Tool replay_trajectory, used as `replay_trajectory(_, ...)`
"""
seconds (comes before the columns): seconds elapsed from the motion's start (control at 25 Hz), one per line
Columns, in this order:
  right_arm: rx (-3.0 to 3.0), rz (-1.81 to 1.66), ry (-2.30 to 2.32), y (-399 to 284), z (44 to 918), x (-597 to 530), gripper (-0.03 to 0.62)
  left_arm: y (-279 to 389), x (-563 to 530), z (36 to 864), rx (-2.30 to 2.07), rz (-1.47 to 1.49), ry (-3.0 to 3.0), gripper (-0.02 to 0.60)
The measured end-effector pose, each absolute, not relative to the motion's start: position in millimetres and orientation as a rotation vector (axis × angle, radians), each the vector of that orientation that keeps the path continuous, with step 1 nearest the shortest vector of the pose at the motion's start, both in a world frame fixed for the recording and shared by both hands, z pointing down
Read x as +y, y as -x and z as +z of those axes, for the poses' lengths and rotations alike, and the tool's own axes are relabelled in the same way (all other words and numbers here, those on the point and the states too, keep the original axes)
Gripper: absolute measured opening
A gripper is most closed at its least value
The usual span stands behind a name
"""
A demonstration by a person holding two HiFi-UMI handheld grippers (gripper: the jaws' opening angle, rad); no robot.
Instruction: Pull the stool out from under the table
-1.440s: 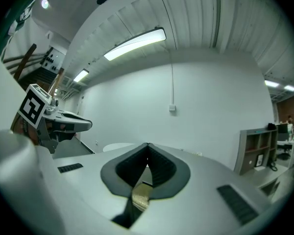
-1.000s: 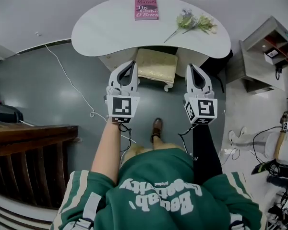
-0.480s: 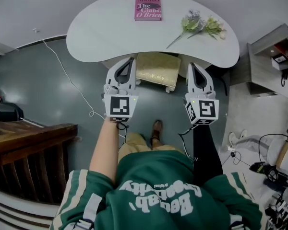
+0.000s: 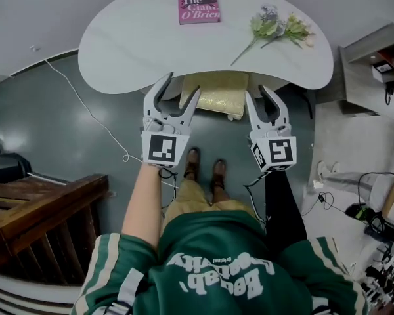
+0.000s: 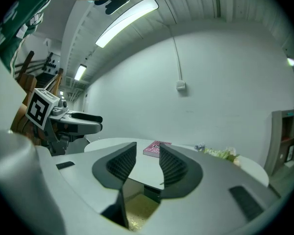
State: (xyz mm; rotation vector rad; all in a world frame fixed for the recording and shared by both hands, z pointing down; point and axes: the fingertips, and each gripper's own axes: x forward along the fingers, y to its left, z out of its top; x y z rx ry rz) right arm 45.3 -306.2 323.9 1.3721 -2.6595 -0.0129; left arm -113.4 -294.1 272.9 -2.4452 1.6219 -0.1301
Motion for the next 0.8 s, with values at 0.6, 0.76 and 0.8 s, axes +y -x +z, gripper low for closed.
replay_trajectory(0.6,-2.45,0.07,-1.475,-31.4,449.5,-321.9,0.279,143.4,-340.3,390.0,1.475,-0.221,2.563,0.27)
replay_trajectory(0.76,-2.412,0.084,-1.5,-39.5,494.3,-321.1,0.285,140.3,-340.2,437.1,1.485,-0.235,2.591,0.27)
replay_trajectory(0.8,-2.4,0.09,-1.509,-42.2,507.1,-320.6,0.285,140.7,-340.0,449.2,1.486,-0.229,2.595,0.27)
